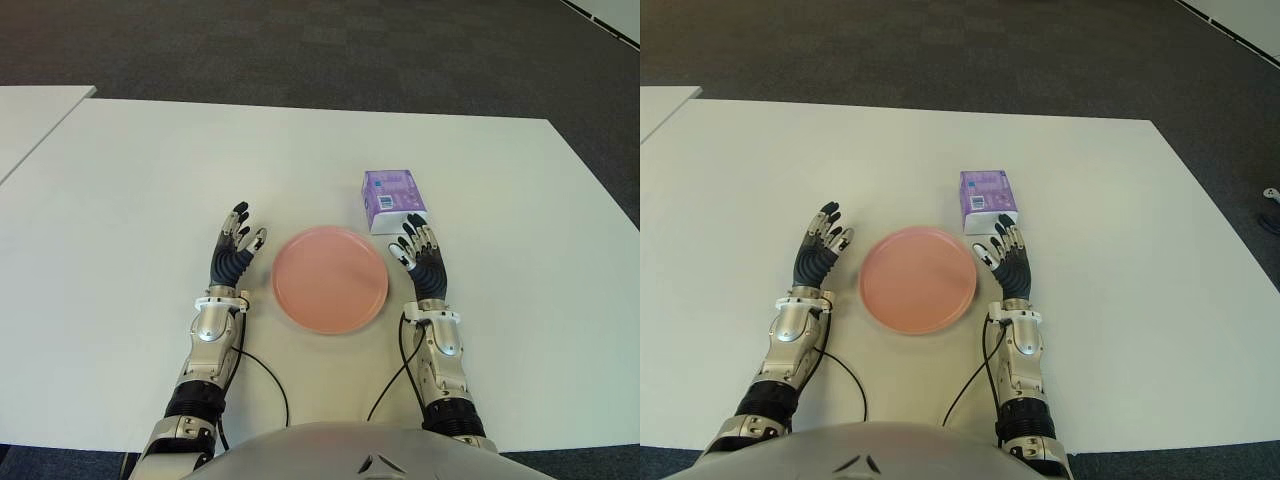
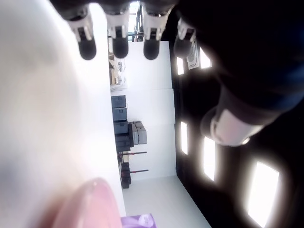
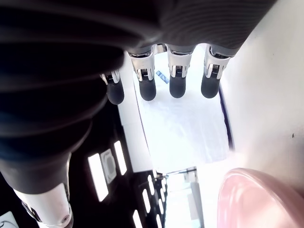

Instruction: Put the tissue paper into the plate.

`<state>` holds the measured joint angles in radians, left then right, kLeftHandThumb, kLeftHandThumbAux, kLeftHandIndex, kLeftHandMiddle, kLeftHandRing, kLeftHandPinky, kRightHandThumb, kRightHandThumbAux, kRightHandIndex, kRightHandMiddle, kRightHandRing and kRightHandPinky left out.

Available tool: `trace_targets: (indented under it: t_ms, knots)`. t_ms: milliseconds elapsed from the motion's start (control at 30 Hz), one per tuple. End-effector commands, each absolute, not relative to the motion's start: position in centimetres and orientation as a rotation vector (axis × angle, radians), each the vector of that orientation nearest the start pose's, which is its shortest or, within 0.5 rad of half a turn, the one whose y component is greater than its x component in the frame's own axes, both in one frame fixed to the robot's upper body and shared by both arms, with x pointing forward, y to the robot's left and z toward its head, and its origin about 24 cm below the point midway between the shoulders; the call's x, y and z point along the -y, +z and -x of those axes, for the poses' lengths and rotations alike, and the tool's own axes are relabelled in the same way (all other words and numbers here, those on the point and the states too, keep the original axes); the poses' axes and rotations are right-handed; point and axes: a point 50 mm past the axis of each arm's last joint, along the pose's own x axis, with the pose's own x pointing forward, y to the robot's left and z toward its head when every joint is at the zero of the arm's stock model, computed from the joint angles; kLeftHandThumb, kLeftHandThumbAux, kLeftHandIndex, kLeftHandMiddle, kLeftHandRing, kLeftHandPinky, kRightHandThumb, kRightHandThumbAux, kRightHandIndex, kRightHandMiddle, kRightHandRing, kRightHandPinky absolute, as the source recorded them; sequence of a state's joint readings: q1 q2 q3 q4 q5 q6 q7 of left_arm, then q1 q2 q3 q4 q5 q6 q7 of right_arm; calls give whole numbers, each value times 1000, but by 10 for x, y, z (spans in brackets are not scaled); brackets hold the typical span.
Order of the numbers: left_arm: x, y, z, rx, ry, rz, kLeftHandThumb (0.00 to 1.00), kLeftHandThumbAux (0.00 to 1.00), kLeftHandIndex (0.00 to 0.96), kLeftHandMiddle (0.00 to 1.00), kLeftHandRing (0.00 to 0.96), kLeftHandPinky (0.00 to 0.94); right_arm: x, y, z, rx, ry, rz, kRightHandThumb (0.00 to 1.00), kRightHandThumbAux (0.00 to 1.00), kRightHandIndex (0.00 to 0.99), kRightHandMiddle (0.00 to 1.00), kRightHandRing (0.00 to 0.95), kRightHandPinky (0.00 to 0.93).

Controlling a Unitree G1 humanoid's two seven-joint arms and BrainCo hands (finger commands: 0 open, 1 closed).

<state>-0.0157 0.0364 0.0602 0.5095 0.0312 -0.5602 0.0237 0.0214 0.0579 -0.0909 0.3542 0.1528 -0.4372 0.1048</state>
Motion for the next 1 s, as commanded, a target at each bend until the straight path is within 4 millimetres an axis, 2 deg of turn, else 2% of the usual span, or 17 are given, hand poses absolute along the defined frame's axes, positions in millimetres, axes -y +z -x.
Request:
trace_targets:
  t_ms: [33, 500, 1000]
  knots:
    - [-173, -39, -218, -58, 83, -68, 0, 606, 0, 0, 0, 0, 159, -23, -225, -43, -88, -206, 351, 744, 105, 86, 28, 22]
    - [-174, -39, -219, -65, 75, -68, 0, 612, 0, 0, 0, 0, 160, -23, -225, -90, -130, -193, 400, 750, 95, 64, 11, 17]
    - [-173, -40, -220, -57, 69, -72, 0, 619, 0, 0, 0, 0, 162, -24, -225, -110, -127, -187, 399, 724, 92, 80, 22, 7]
